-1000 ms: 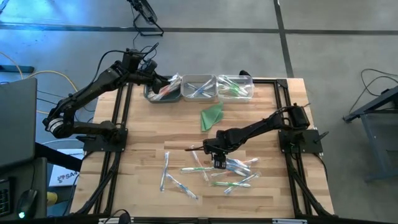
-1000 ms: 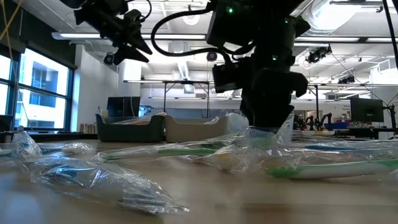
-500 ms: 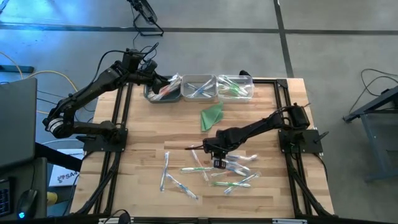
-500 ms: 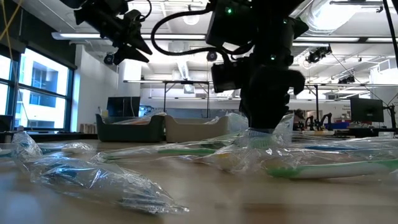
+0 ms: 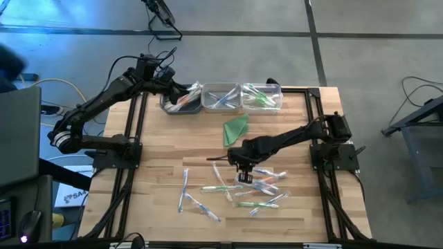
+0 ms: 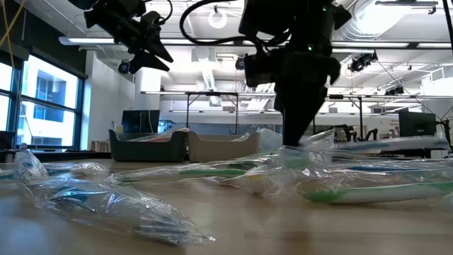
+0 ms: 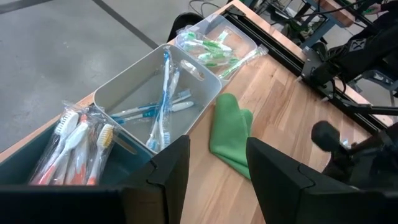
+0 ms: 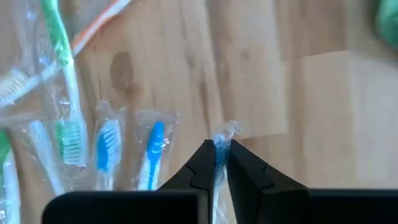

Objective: Pick & Place Toothbrushes
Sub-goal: Put the blue toothbrush into the gray bin

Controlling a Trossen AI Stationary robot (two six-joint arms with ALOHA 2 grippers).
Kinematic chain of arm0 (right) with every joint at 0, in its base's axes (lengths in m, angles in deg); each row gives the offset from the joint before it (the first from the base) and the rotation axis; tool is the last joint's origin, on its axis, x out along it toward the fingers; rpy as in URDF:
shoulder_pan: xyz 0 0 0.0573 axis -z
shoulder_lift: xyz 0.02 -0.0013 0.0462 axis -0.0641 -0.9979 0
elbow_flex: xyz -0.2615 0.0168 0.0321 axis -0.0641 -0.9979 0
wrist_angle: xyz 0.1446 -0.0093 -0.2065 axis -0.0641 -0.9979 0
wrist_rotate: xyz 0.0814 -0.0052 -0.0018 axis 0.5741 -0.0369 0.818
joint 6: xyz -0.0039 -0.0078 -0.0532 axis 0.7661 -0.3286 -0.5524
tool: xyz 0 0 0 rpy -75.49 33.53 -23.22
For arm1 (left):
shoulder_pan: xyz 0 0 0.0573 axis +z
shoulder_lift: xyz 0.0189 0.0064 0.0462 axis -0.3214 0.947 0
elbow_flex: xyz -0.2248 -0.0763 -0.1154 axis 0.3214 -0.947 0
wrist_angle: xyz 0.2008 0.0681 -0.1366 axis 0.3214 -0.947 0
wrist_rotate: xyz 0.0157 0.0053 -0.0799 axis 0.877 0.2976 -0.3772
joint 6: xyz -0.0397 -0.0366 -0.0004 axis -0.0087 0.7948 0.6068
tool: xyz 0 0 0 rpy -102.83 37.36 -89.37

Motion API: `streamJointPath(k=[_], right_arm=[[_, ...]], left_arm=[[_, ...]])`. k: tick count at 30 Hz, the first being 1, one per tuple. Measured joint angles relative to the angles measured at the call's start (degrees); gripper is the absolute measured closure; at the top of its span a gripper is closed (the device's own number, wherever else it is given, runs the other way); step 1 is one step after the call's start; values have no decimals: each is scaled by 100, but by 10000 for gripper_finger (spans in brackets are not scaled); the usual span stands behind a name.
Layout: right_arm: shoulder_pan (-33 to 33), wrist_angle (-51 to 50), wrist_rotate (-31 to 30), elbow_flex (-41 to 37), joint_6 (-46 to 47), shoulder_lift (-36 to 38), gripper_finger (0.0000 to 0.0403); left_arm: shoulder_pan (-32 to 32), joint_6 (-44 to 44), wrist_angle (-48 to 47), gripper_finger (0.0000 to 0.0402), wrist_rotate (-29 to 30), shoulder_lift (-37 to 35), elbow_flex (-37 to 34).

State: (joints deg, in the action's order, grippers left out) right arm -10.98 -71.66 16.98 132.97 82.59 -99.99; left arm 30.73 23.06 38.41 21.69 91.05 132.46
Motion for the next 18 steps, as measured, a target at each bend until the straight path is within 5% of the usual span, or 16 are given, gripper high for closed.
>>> streamJointPath(k=[18], right_arm=[[641,660,-1799,0,154,1857,380]], left_arm=[[0,-22,3,246,-2,0,0]])
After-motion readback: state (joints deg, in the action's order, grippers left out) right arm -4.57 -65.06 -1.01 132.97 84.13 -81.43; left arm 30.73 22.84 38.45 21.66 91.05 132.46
